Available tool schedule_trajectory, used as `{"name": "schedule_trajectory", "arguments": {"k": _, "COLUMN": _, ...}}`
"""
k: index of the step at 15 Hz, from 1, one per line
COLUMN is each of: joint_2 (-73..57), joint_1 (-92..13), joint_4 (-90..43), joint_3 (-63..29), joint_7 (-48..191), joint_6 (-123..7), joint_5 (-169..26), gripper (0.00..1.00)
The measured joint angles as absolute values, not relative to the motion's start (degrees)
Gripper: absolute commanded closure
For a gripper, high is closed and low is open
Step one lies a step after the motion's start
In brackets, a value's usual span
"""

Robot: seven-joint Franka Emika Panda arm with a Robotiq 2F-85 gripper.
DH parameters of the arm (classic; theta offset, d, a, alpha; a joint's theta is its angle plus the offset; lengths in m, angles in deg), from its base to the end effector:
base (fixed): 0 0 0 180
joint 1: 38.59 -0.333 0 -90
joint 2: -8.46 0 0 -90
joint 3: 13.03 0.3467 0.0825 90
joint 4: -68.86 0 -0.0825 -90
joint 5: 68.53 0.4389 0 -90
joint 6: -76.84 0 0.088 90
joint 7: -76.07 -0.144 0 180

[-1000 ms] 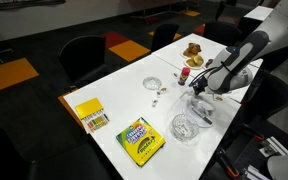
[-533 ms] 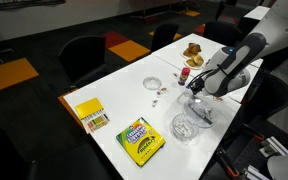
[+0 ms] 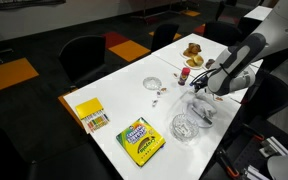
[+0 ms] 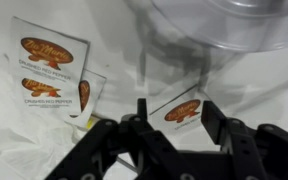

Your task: Pick up one object from the table and put it in the bowl

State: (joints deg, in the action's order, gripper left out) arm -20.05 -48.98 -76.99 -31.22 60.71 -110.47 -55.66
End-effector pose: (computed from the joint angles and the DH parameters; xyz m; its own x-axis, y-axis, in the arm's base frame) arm 0.4757 -0.1120 0.0655 0.8052 -0.5151 0.2938 -0.5494 -0.8345 0.0427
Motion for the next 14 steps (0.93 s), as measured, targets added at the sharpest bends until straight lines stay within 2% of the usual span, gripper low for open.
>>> {"name": "schedule_trajectory", "arguments": {"k": 2, "joint_2": -20.0, "joint_1": -48.4, "joint_4": -76.8, "joint_3": -31.4, "joint_7": 60.9, "joint_6": -111.9, "joint_5": -55.7, "gripper": 0.0}}
{"name": "schedule_trajectory", "arguments": {"k": 8, "joint_2": -20.5, "joint_1": -44.9, "joint_4": -73.7, "joint_3": -29.3, "joint_7": 62.0, "joint_6": -111.4, "joint_5": -56.1, "gripper": 0.0}}
{"name": "schedule_trajectory", "arguments": {"k": 14, "joint_2": -20.8, "joint_1": -25.0, "joint_4": -69.7, "joint_3": -11.5, "joint_7": 66.2, "joint_6": -107.4, "joint_5": -61.6, "gripper": 0.0}}
